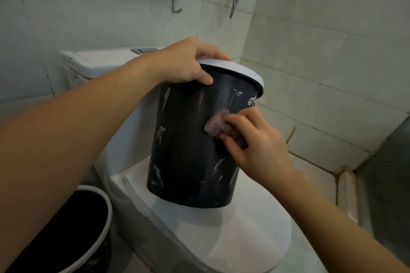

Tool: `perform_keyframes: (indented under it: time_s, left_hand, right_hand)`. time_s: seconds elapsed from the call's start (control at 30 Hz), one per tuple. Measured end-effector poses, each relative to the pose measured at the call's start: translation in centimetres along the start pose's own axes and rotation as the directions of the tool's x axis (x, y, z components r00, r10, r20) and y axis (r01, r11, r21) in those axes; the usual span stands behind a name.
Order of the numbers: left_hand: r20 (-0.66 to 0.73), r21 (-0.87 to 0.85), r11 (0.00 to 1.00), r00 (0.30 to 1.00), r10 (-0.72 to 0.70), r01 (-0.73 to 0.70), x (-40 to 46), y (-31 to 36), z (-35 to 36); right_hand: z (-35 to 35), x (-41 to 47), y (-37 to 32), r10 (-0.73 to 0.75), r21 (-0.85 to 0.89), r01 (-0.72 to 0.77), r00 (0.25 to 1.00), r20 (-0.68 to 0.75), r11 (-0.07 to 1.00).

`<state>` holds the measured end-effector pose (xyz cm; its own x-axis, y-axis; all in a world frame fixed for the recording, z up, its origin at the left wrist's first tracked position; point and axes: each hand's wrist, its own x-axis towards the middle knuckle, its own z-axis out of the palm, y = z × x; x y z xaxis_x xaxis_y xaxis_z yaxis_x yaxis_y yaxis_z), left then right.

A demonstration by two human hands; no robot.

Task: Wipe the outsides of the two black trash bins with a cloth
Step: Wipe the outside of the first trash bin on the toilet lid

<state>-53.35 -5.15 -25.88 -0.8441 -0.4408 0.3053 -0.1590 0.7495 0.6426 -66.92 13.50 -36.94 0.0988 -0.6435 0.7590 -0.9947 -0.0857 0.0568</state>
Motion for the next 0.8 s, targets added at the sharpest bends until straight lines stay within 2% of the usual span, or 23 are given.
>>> perform_keyframes:
  time_s: [0.2, 0.27, 0.33, 0.43, 0.5, 0.63, 0.73, 0.8]
  left_hand:
    - [-0.008, 0.022, 1.0, 1.0, -0.008, 0.008, 0.0, -0.2, -0.4]
    - [-0.007, 0.016, 1.0, 1.0, -0.017, 0.017, -0.1, -0.1, -0.4]
    - [-0.012, 0.014, 1.0, 1.0, -0.01, 0.011, -0.1, -0.1, -0.4]
    - [-0.014, 0.006, 1.0, 1.0, -0.019, 0.019, 0.0, -0.1, -0.4]
    - [-0.017, 0.001, 1.0, 1.0, -0.022, 0.022, -0.1, -0.1, -0.3]
    - [-0.014, -0.003, 1.0, 1.0, -0.024, 0.024, -0.1, -0.2, -0.4]
    - [-0.011, -0.004, 0.999, 0.999, -0.035, 0.035, -0.2, -0.1, -0.5]
    - [-0.009, -0.001, 0.999, 0.999, -0.035, 0.035, -0.2, 0.1, -0.5]
  right_hand:
    - [-0.2, -3.8, -0.8, -0.238, 0.092, 0.224, 0.951, 0.197, 0.97]
    - [-0.3, -3.7, -0.7, -0.269, 0.071, 0.26, 0.941, 0.203, 0.963]
    - [-0.4, -2.5, -0.1, -0.182, 0.037, 0.179, 0.975, 0.13, 0.983]
    - [-0.5, -0.2, 0.8, 0.018, 0.005, -0.018, 1.0, 0.002, 1.0]
    - [-0.4, 0.0, 0.6, 0.039, 0.014, -0.039, 0.999, -0.004, 0.999]
    - [-0.2, -3.2, -1.3, -0.158, 0.039, 0.154, 0.977, 0.142, 0.987]
    - [0.2, -5.6, -2.4, -0.313, 0.134, 0.285, 0.899, 0.306, 0.949]
    - [0.2, -5.9, -2.3, -0.365, 0.152, 0.332, 0.871, 0.33, 0.931]
